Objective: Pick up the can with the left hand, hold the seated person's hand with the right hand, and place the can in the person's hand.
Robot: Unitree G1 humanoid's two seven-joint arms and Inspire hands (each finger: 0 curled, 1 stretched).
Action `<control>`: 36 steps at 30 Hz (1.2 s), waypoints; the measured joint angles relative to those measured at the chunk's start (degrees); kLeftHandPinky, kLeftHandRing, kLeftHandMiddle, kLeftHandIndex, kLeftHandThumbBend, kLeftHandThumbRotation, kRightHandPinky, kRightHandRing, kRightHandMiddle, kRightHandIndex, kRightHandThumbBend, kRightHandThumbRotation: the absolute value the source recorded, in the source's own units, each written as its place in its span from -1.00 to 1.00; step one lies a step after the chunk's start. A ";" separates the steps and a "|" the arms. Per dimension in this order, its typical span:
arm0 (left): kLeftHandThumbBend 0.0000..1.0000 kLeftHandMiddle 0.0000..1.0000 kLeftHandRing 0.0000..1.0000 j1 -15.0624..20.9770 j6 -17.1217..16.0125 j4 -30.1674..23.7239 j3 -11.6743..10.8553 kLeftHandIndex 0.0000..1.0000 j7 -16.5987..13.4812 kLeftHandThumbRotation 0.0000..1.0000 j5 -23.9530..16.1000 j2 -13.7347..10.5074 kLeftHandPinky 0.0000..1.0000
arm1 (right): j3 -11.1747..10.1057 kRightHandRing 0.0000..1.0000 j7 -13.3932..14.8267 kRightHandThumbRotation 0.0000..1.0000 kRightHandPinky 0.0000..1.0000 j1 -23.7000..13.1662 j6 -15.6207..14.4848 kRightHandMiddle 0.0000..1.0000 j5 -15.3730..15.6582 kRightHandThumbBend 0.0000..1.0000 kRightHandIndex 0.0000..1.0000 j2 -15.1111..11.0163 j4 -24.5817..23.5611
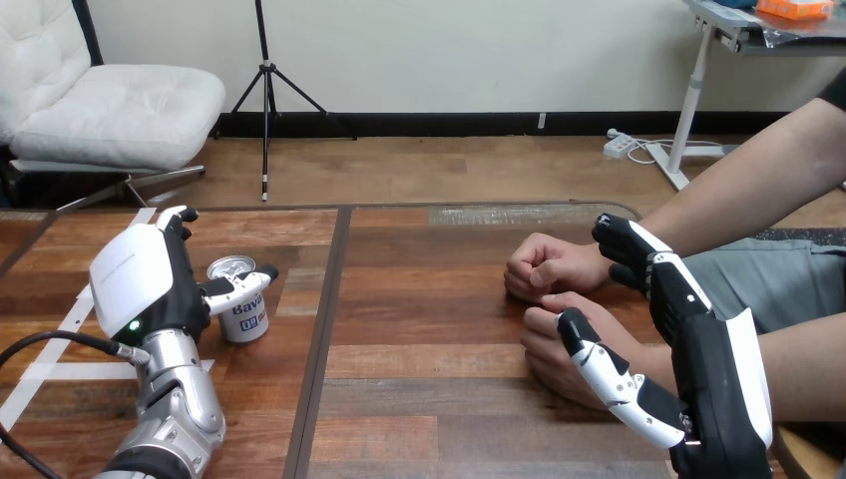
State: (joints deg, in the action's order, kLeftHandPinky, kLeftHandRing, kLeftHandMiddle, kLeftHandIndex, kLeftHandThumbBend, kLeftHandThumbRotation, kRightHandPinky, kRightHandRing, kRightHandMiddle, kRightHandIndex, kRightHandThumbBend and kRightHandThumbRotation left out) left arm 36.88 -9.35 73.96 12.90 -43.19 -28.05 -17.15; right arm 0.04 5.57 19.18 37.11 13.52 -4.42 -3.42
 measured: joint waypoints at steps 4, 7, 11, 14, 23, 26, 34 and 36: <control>1.00 0.58 0.47 0.00 1.05 0.00 0.21 0.63 1.29 -0.13 -0.09 0.00 0.34 | 0.04 0.71 0.00 -0.23 0.65 0.01 0.00 0.69 0.00 0.18 0.68 0.00 0.00; 0.99 0.59 0.49 0.00 1.62 0.00 0.27 0.64 2.37 -0.14 -0.09 0.00 0.36 | 0.04 0.71 0.00 -0.23 0.66 0.01 0.00 0.69 0.03 0.18 0.68 -0.01 0.00; 0.98 0.59 0.49 0.00 2.22 0.00 0.38 0.65 3.63 -0.15 -0.11 0.00 0.35 | 0.04 0.72 0.00 -0.24 0.67 0.01 0.00 0.69 0.03 0.19 0.68 -0.01 0.00; 0.96 0.60 0.49 0.01 2.58 0.00 0.43 0.65 4.51 -0.16 -0.11 0.00 0.34 | 0.07 0.72 0.00 -0.24 0.67 0.02 0.00 0.69 -0.02 0.20 0.68 -0.01 0.00; 0.94 0.56 0.45 0.01 2.89 0.00 0.51 0.62 6.01 -0.22 -0.11 0.01 0.28 | 0.10 0.70 0.00 -0.22 0.62 0.04 0.00 0.69 0.02 0.20 0.68 -0.01 0.00; 0.93 0.55 0.44 0.03 2.88 0.00 0.50 0.61 6.06 -0.24 -0.10 0.01 0.26 | 0.10 0.70 0.00 -0.21 0.61 0.08 0.00 0.69 0.19 0.20 0.69 -0.02 0.00; 0.90 0.53 0.41 0.21 2.87 0.01 0.49 0.59 6.75 -0.26 -0.08 0.04 0.22 | 0.10 0.69 0.00 -0.18 0.60 0.29 0.00 0.69 0.73 0.21 0.69 -0.02 -0.05; 0.89 0.52 0.40 0.28 2.87 0.01 0.48 0.59 6.87 -0.27 -0.08 0.09 0.21 | 0.10 0.69 0.00 -0.18 0.59 0.40 -0.01 0.69 0.83 0.20 0.69 0.00 -0.11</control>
State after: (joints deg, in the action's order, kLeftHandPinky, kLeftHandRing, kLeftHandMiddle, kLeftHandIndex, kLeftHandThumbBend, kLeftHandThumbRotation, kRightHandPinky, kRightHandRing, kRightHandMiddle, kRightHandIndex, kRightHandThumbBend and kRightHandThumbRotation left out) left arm 37.16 -6.48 73.97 13.38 -36.32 -28.13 -17.06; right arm 0.14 5.57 19.58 37.10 14.35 -4.42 -3.53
